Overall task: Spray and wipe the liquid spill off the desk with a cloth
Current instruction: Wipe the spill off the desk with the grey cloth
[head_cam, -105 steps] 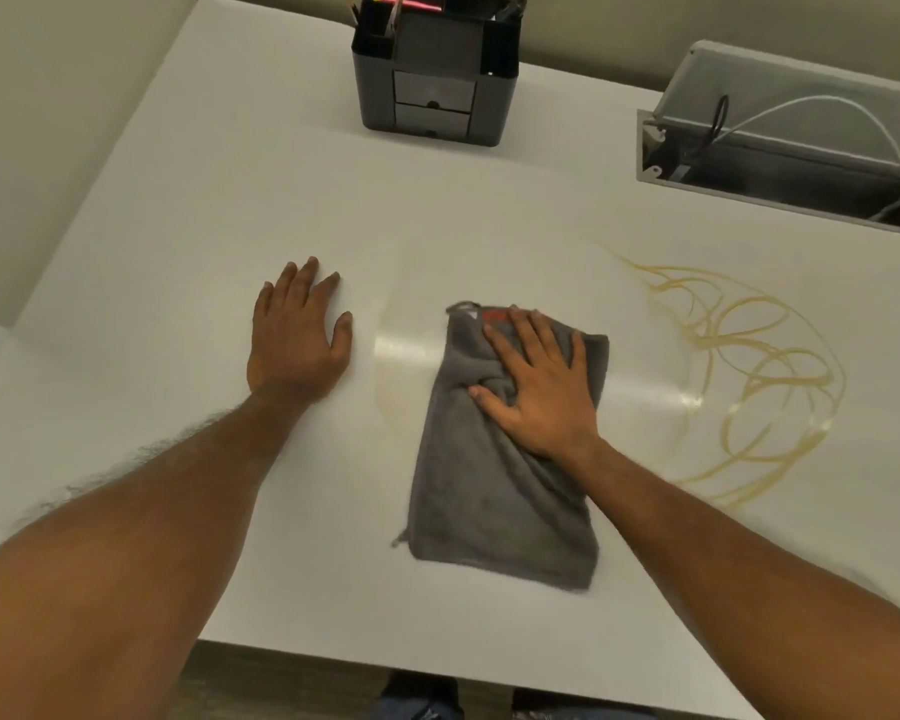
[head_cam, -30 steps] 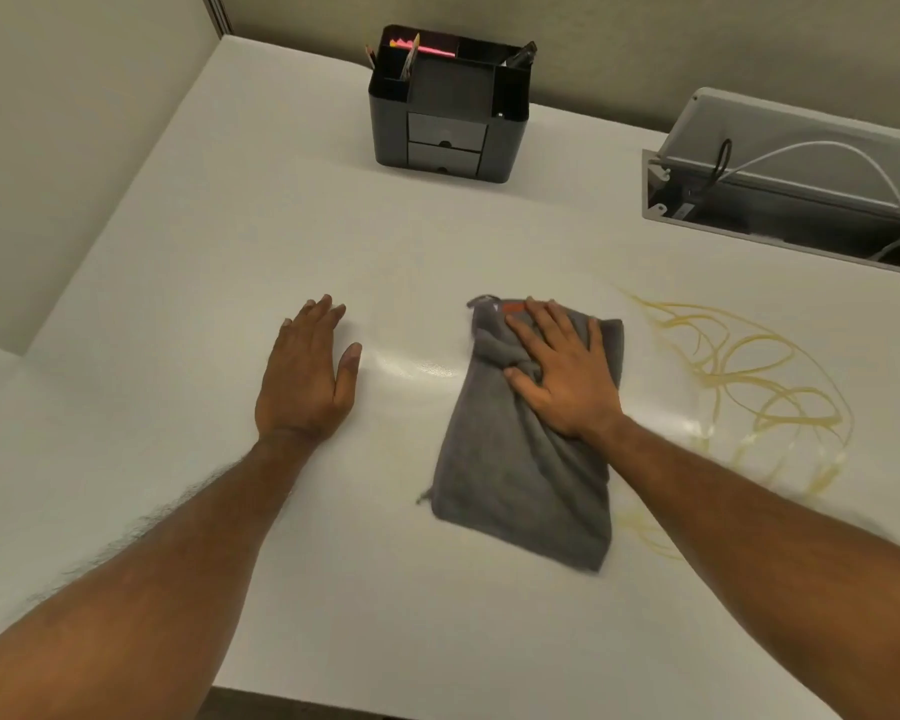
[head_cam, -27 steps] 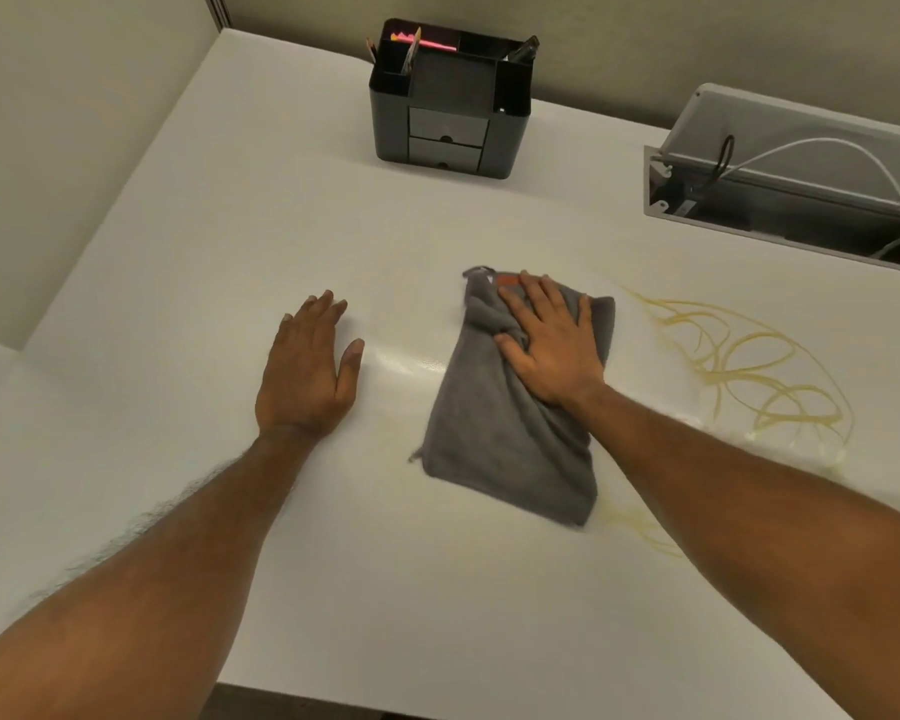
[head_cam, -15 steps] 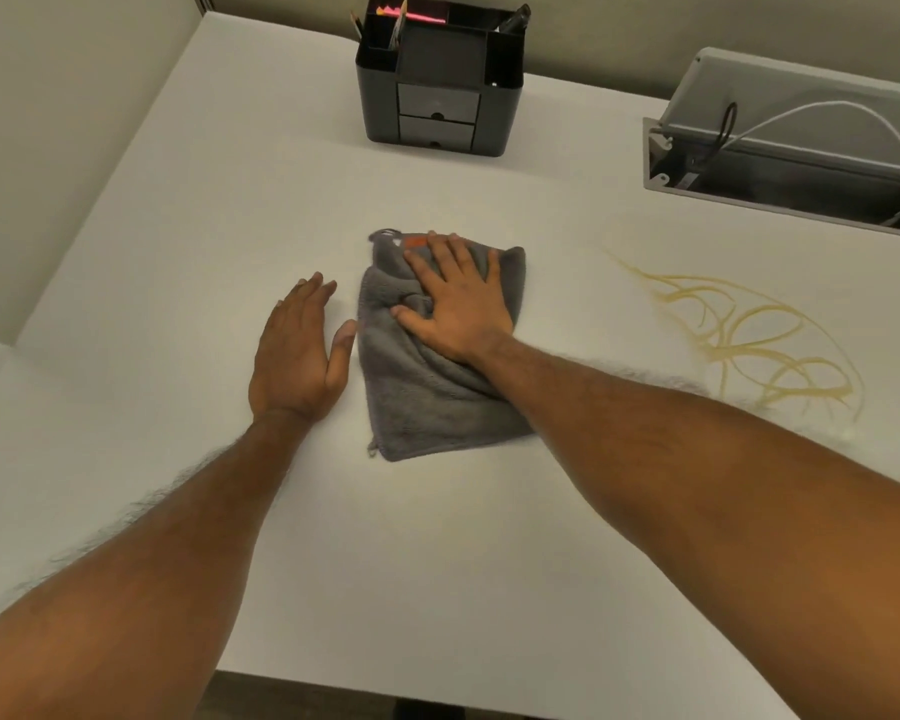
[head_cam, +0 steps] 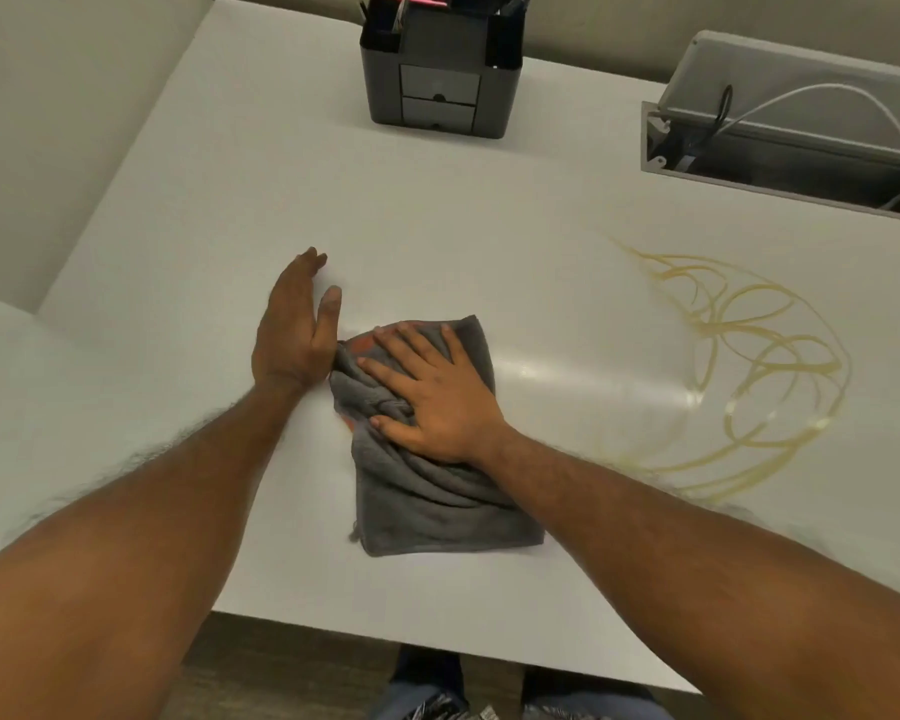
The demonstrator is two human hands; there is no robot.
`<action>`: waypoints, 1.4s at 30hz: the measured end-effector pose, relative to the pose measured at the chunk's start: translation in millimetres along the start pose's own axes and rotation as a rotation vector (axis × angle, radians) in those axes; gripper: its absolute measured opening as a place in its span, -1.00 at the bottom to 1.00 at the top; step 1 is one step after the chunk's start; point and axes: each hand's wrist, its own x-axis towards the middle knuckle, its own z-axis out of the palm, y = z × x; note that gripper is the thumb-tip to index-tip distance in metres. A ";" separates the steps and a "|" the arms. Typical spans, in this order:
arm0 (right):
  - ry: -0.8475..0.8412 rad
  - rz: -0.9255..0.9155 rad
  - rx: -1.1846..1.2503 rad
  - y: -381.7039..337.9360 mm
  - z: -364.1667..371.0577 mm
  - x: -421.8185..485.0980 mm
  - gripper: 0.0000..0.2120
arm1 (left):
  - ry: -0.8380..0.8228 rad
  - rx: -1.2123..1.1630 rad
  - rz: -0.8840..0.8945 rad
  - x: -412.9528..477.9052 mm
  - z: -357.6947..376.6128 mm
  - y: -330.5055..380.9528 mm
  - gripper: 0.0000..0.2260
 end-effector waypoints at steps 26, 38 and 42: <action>0.078 0.247 0.036 31.7 -3.4 -107.3 -0.26 | -0.068 0.199 0.080 0.3 4.2 4.0 -0.45; 0.094 0.619 -0.009 149.4 -42.7 -111.5 -0.28 | -0.106 0.337 0.148 4.5 3.9 10.3 -0.40; 0.113 0.658 0.011 164.3 -45.5 -82.0 -0.24 | -0.097 0.382 0.176 6.8 4.8 11.7 -0.40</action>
